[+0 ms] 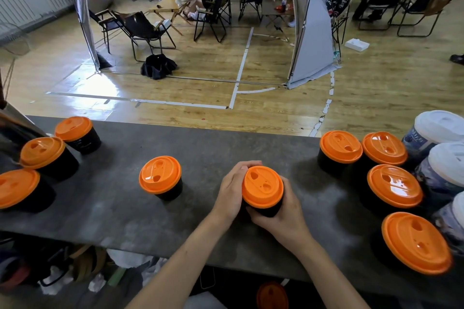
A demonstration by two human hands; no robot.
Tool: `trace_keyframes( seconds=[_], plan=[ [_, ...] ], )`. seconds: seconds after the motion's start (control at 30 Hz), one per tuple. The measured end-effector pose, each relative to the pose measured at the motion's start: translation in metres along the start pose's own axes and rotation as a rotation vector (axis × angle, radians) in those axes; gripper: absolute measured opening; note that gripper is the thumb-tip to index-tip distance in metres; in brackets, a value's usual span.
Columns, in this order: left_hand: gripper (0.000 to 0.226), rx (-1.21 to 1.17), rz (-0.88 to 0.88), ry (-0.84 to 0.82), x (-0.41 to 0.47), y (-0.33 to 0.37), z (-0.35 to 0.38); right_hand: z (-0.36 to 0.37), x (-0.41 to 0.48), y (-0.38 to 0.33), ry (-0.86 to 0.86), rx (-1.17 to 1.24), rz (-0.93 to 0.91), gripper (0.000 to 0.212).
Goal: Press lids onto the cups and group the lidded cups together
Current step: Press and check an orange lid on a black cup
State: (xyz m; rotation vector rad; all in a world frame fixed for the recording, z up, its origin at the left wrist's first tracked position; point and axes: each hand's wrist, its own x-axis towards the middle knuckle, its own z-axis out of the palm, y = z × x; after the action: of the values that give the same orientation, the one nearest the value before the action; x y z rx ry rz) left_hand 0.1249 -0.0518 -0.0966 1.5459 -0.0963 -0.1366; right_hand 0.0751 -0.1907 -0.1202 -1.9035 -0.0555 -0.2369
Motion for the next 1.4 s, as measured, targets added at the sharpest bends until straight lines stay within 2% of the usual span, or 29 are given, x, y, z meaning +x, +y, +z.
trace_keyframes(
  seconds=[0.1, 0.17, 0.33, 0.43, 0.7, 0.87, 1.0, 1.23, 1.4],
  plan=[
    [0.040, 0.048, -0.066, -0.128, 0.011, 0.007, -0.008, 0.000, 0.000, 0.000, -0.033, -0.004, -0.013, 0.078],
    [0.041, 0.043, -0.069, -0.137, 0.011, 0.008, -0.008, 0.001, 0.000, -0.001, -0.038, -0.004, -0.019, 0.078],
    [0.048, -0.011, 0.007, -0.005, 0.000, -0.001, 0.003, 0.003, 0.001, -0.002, 0.018, 0.013, -0.005, 0.092],
    [0.045, -0.027, 0.051, 0.058, -0.004, -0.008, 0.003, 0.004, 0.000, 0.000, 0.027, -0.006, 0.011, 0.087],
    [0.040, 0.055, -0.049, -0.160, 0.019, 0.007, -0.011, 0.002, 0.001, 0.001, -0.043, -0.005, -0.007, 0.077],
    [0.043, 0.006, 0.003, -0.018, 0.002, 0.002, 0.000, 0.005, 0.001, -0.002, 0.011, 0.007, 0.021, 0.090],
    [0.042, 0.001, 0.068, 0.095, -0.005, -0.009, 0.003, 0.004, 0.000, 0.002, 0.030, -0.029, 0.011, 0.083],
    [0.045, 0.041, -0.061, -0.124, 0.010, 0.011, -0.008, 0.001, 0.003, 0.003, -0.045, -0.001, -0.007, 0.076],
    [0.045, 0.049, -0.068, -0.025, 0.004, 0.011, -0.001, 0.004, 0.002, 0.002, -0.070, -0.011, 0.063, 0.087]
  ],
)
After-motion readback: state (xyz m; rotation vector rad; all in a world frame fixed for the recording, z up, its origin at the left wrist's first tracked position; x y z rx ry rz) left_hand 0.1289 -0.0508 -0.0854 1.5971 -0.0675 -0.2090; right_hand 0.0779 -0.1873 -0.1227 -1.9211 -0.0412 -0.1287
